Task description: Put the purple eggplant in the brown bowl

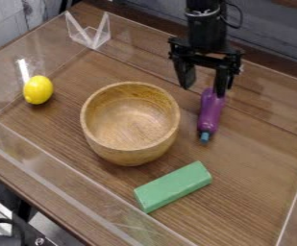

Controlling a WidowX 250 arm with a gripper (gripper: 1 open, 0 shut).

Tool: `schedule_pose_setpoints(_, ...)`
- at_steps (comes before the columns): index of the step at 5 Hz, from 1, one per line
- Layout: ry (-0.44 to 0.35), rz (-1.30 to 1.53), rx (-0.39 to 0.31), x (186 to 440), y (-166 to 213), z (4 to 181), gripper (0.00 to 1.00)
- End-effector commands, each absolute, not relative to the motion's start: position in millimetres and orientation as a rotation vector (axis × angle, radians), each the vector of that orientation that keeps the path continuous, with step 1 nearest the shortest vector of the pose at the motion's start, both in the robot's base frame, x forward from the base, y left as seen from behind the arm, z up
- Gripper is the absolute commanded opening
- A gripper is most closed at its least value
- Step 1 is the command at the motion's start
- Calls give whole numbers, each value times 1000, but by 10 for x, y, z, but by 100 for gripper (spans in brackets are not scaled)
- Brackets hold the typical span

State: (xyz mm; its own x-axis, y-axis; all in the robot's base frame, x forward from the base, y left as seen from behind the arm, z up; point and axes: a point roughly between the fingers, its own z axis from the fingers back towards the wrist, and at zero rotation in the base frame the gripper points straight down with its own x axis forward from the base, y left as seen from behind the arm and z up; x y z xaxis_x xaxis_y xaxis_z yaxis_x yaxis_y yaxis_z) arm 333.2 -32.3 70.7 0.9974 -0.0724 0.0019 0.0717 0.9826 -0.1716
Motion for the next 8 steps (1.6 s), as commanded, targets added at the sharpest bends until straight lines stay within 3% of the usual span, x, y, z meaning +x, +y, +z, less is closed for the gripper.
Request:
schedule_pose_setpoints(1, -55, -72, -161, 3458, -373, 802, 100)
schedule_pose_setpoints(4, -39, -67, -130, 3487, -423, 605, 100)
schedule_pose_setpoints(8, -33, -55, -117, 3541, -436, 527, 100)
